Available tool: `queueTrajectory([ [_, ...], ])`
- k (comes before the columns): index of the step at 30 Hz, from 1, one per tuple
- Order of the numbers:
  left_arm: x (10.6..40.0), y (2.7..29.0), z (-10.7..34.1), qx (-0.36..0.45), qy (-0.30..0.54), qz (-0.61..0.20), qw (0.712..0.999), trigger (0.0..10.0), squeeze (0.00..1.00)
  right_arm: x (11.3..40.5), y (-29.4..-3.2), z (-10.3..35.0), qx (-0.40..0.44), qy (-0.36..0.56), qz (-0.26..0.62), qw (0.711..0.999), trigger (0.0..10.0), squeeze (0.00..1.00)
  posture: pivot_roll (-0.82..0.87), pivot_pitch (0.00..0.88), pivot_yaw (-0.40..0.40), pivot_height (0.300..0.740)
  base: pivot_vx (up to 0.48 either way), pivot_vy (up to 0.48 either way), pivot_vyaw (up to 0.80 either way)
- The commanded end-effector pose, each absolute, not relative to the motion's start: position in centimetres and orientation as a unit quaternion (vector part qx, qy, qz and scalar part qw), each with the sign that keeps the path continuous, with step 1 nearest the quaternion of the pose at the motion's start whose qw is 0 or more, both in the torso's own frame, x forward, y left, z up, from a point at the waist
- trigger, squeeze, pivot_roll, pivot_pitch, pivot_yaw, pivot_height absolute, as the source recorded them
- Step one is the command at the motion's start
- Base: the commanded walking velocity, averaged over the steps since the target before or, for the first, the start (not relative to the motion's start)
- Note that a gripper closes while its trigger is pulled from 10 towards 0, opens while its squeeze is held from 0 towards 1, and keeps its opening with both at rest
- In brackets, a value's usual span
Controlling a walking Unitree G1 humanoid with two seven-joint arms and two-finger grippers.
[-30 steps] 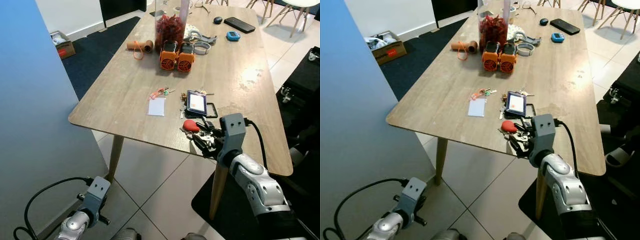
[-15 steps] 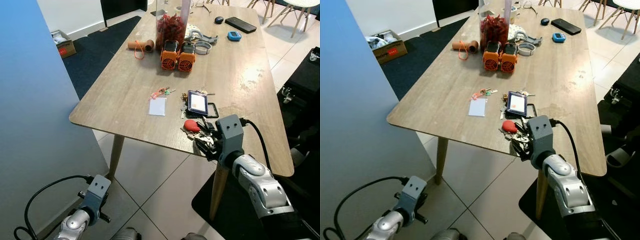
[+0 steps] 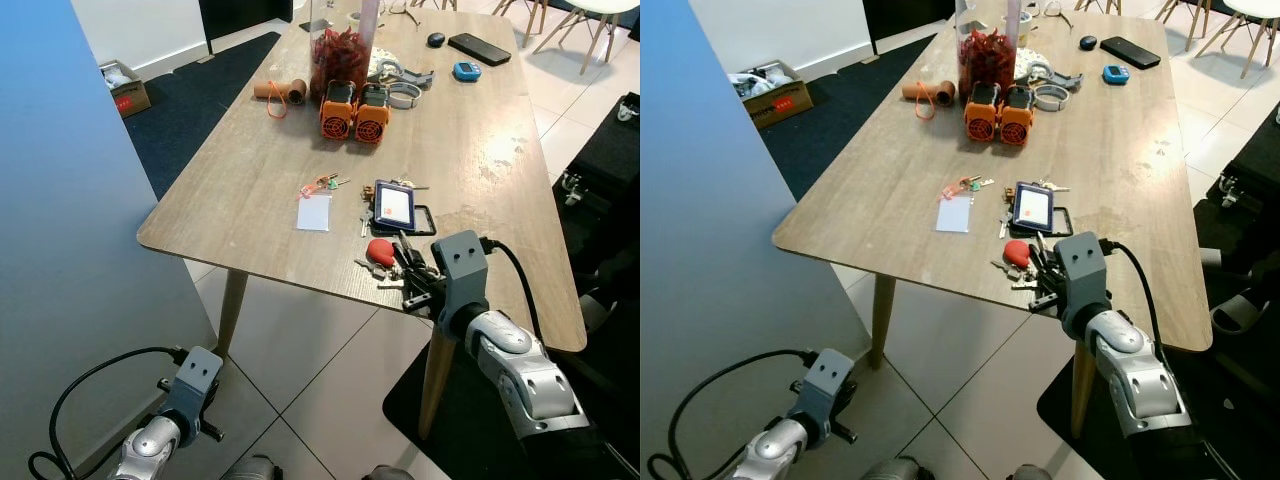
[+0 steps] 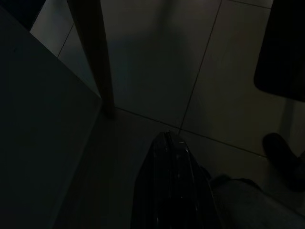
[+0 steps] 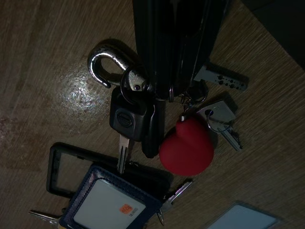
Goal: Hang keys on a hook
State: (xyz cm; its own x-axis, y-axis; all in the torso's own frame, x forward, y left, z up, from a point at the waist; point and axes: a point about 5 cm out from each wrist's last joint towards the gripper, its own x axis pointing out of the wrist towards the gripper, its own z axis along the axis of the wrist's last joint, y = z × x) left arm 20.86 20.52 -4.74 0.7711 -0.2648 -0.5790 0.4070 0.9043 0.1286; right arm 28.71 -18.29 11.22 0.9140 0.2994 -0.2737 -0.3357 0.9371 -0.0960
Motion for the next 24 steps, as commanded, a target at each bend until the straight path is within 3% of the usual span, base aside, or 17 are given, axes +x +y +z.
queueTrajectory([
  [1,20.4,20.0,-5.1,0.120,0.291,-0.188,0.931,10.0,0.00,28.5,-18.7,10.6,-0.070,0.145,0.153,0.975,0.2,0.00,0.05,0.110,0.008,0.740,0.000,0.000,0.00],
  [3,20.4,20.0,-5.1,0.120,0.290,-0.188,0.930,10.0,0.00,28.6,-18.8,10.7,-0.071,0.142,0.149,0.976,0.4,0.00,0.05,0.110,0.008,0.740,0.000,0.000,0.00],
  [4,20.4,20.0,-5.1,0.121,0.290,-0.189,0.930,10.0,0.00,28.9,-19.4,11.4,-0.075,0.126,0.131,0.981,1.7,0.00,0.05,0.107,0.009,0.740,0.000,0.000,0.00],
  [5,20.4,20.1,-5.0,0.122,0.290,-0.189,0.930,10.0,0.00,29.3,-20.2,12.3,-0.072,0.101,0.106,0.987,1.1,0.00,0.05,0.104,0.009,0.740,0.000,0.000,0.00],
  [7,20.4,20.1,-5.0,0.123,0.290,-0.190,0.930,10.0,0.00,29.5,-20.7,13.0,-0.070,0.082,0.089,0.990,1.1,0.00,0.04,0.102,0.010,0.740,0.000,0.000,0.00],
  [8,20.4,20.3,-5.0,0.124,0.291,-0.190,0.929,10.0,0.00,29.8,-21.6,14.2,-0.055,0.049,0.063,0.995,0.0,0.00,0.04,0.099,0.011,0.740,0.000,0.000,0.00],
  [15,20.5,20.9,-5.0,0.128,0.302,-0.187,0.926,10.0,0.00,30.2,-24.7,18.2,-0.026,-0.049,-0.017,0.998,0.0,0.00,0.04,0.094,0.012,0.740,0.000,0.000,0.00],
  [24,20.2,21.1,-5.2,0.131,0.308,-0.188,0.923,10.0,0.00,30.1,-27.0,20.4,-0.011,-0.095,-0.070,0.993,0.0,0.00,0.05,0.100,0.012,0.740,0.000,0.000,0.00],
])
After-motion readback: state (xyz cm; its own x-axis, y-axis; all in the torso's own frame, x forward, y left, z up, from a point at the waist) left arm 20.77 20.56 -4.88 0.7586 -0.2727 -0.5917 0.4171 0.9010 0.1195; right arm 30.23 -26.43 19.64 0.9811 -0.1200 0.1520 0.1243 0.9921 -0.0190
